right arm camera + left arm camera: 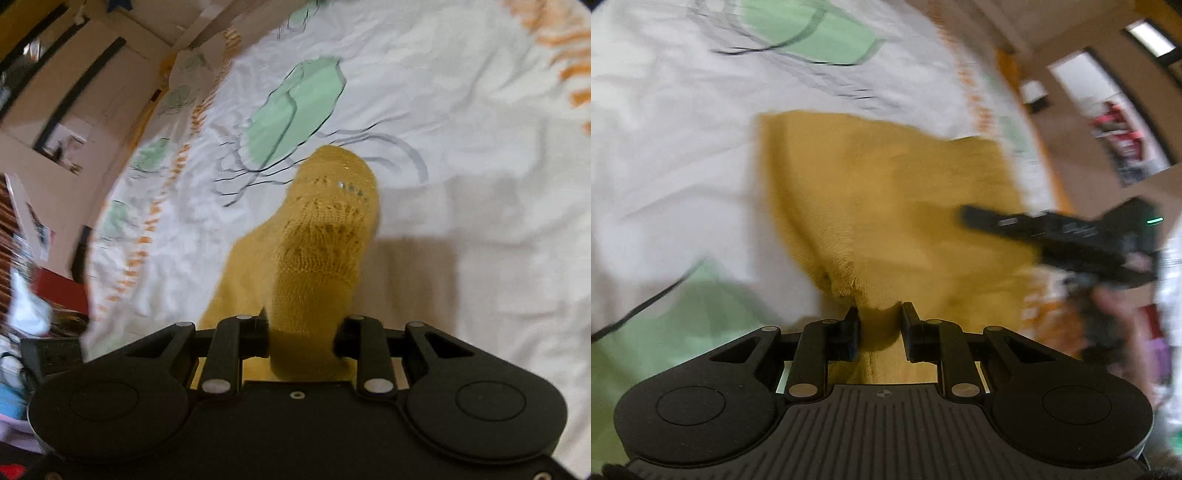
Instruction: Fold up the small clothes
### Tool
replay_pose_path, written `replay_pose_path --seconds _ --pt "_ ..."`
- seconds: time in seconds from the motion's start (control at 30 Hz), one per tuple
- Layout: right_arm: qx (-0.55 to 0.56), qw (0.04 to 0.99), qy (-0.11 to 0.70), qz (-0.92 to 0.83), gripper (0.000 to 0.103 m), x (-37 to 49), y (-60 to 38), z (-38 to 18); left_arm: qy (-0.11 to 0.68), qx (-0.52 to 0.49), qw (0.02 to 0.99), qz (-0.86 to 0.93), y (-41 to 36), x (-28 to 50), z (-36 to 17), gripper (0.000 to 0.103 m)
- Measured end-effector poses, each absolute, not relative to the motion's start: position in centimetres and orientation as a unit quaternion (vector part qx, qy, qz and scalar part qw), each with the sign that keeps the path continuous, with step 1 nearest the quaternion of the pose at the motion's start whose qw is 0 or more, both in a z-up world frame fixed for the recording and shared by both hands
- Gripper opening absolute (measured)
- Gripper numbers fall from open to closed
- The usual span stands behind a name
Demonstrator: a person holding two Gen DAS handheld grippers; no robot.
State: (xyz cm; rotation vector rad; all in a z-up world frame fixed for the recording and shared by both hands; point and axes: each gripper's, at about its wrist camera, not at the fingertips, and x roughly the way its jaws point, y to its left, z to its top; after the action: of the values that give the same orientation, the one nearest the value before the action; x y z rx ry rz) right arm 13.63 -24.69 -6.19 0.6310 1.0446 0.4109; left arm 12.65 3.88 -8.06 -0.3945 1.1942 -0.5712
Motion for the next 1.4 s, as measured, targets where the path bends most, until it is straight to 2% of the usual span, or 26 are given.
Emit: replay_pose_path --seconds 0.13,0.23,0.3,0.43,0.7,0.83,0.87,0.93,0.97,1.17,1.3,1.4 --pt "0.265 0.822 0.48 0.154 0.041 14.2 -25.4 -7.5 0.544 -0.149 0.797 -0.214 4.9 11.7 -9.5 0.023" --pt "0.238 0.836 0.473 0.145 0.053 14.2 -25.7 -8.2 0.534 -0.129 0.81 -0.206 4.6 11.9 -9.2 0.023" --pt "0.223 0.854 0.451 0.134 0.053 13.5 -26.4 -8.2 0.526 -0.116 0.818 -0.201 4.4 11.7 -9.0 0.023" --pt "0.122 0.895 0.417 0.099 0.064 12.8 -26.8 -7.9 0.514 -0.105 0.83 -0.189 3.9 10.6 -9.0 0.023" --pt "0.15 0.903 0.391 0.095 0.065 11.1 -27.8 -7.2 0.465 -0.078 0.869 -0.15 3.7 7.2 -6.6 0.025" --pt "0.167 0.913 0.36 0.095 0.067 10.2 -28.0 -6.1 0.411 -0.061 0.901 -0.121 3.0 6.9 -4.8 0.035" --pt "0.168 0.915 0.356 0.091 0.07 10.1 -27.9 -5.9 0.399 -0.054 0.908 -0.114 2.7 7.1 -4.4 0.04" --pt "0.168 0.916 0.355 0.086 0.079 10.2 -27.7 -5.7 0.387 -0.038 0.916 -0.103 2.1 7.8 -4.1 0.043" --pt "0.166 0.916 0.357 0.082 0.079 10.3 -27.6 -5.8 0.382 -0.035 0.918 -0.1 1.8 8.2 -4.0 0.043" --pt "0.17 0.914 0.365 0.043 0.079 12.2 -27.7 -6.5 0.385 -0.023 0.918 -0.095 -0.2 11.1 -4.2 0.043" --pt "0.125 0.902 0.41 0.049 0.079 14.0 -25.8 -8.6 0.389 0.001 0.917 -0.09 -1.4 12.4 -5.2 0.043" --pt "0.106 0.907 0.405 0.051 0.085 13.9 -24.9 -9.7 0.41 0.013 0.909 -0.072 -1.6 13.4 -6.7 0.043"
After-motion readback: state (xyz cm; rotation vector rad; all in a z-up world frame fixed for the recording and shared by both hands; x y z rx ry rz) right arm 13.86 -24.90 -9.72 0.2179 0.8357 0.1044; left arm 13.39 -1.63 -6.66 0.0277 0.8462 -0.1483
